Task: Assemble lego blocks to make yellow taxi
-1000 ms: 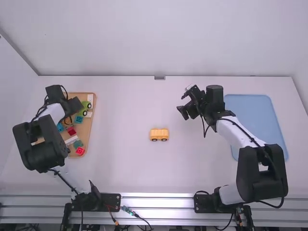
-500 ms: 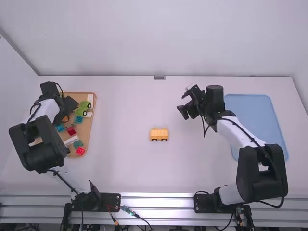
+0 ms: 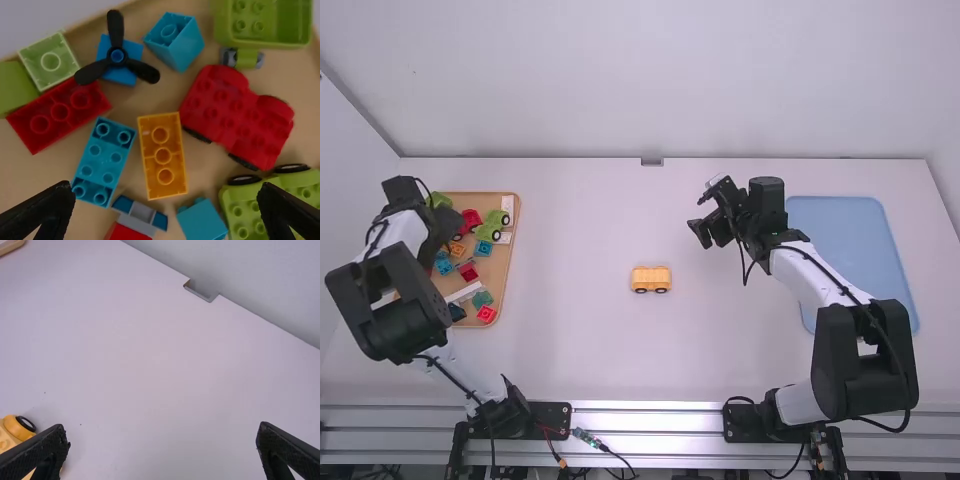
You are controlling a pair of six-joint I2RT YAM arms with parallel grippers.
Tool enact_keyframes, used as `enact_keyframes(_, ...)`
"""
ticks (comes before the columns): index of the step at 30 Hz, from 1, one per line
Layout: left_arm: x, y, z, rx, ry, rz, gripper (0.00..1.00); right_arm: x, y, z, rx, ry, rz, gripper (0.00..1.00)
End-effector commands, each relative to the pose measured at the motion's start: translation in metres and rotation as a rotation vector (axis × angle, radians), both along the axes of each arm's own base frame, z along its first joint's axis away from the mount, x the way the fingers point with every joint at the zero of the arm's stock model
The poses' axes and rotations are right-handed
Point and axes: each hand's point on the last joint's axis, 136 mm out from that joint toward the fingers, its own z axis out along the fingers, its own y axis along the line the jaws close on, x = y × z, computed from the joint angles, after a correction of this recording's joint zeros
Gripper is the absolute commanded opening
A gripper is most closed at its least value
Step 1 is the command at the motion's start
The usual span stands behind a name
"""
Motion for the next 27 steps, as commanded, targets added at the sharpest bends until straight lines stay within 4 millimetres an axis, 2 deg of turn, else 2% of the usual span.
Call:
enact_keyframes(1, 0.01, -0.005, -0.014, -0.036, 0.004, -0.027, 0.99, 0.007, 0.0, 0.011, 0.013, -0.019, -0.011, 0.99)
enact_keyframes(4, 0.014, -0.009, -0.027, -0.083, 0.044, -0.063, 0.99, 0.006, 0.001, 0.011, 0.015, -0.02, -0.004, 0.99)
enact_keyframes(6, 0.012, -0.009, -0.031, -0.114, 0.098, -0.047, 0.95, 0.007, 0.0, 0.011, 0.014, -0.02, -0.007, 0.99)
enact_keyframes(9, 0.008, -0.001, -0.023, -0.12, 0.144, 0.047, 0.92, 0.007, 0.0, 0.011, 0.012, -0.021, -0.005, 0.99)
enact_keyframes(11, 0.014, -0.001, -0.013, -0.11, 0.133, 0.041, 0.91, 0.007, 0.0, 0.011, 0.013, -0.019, -0.01, 0.99)
enact_keyframes(14, 0.021, -0.006, -0.011, -0.125, 0.111, 0.044, 0.88, 0.007, 0.0, 0.011, 0.023, -0.011, -0.019, 0.99)
enact_keyframes(18, 0.022, -0.012, -0.024, -0.127, 0.105, 0.03, 0.88, 0.006, 0.0, 0.01, 0.023, -0.008, -0.017, 0.99)
enact_keyframes(20, 0.021, -0.018, -0.036, -0.127, 0.11, 0.023, 0.88, 0.006, 0.0, 0.01, 0.023, -0.008, -0.016, 0.99)
enact_keyframes(27, 0.014, -0.013, -0.043, -0.127, 0.111, 0.072, 0.79, 0.006, 0.0, 0.011, 0.025, -0.01, -0.015, 0.99)
